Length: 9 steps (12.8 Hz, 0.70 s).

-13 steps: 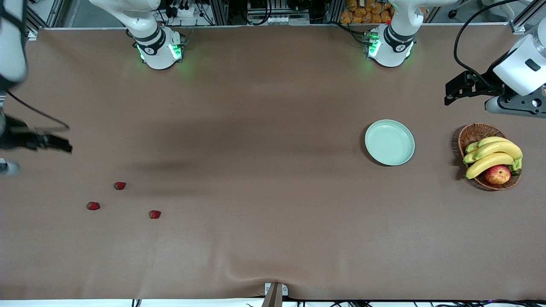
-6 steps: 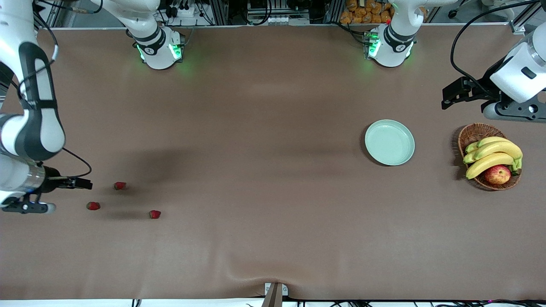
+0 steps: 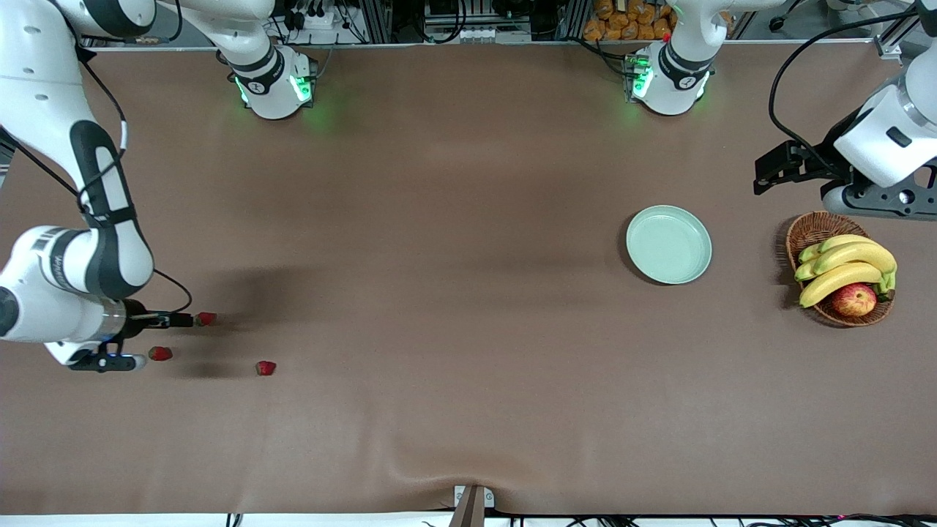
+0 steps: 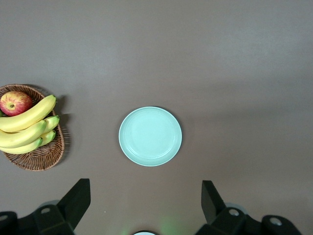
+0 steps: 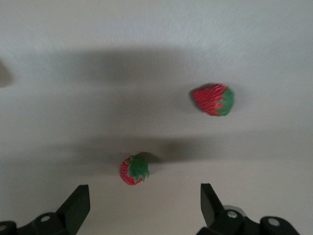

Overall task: Collect all strawberries into plate
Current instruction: 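Grasp a strawberry with the right gripper while the left gripper moves inward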

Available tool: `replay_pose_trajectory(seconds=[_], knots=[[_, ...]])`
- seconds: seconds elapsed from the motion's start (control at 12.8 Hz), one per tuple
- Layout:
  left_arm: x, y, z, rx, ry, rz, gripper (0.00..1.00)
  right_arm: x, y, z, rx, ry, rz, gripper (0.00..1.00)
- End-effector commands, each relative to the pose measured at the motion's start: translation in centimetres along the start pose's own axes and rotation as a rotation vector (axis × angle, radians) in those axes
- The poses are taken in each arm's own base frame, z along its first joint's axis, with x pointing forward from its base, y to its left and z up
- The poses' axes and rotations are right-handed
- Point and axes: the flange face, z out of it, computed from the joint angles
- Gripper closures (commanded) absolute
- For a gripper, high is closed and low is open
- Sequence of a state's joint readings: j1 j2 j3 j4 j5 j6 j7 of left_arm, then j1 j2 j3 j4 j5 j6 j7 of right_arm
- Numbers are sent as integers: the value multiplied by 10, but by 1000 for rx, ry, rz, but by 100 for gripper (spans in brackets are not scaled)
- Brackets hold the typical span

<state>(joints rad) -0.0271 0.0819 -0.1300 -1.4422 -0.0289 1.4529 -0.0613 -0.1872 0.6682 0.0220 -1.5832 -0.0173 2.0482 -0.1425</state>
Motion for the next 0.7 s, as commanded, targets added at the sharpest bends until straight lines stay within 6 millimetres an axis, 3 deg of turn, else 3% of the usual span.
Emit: replay_pose_trajectory(seconds=[0.0, 0.55, 0.63], knots=[[1, 7, 1, -17, 5, -5, 0, 0, -8, 17, 7, -18, -16, 0], [17, 10, 19, -20, -4, -7, 0, 1, -22, 45, 76, -34, 0, 0], [20, 10, 21, -23, 3, -16, 0, 0, -22, 46, 75, -34, -2, 7]])
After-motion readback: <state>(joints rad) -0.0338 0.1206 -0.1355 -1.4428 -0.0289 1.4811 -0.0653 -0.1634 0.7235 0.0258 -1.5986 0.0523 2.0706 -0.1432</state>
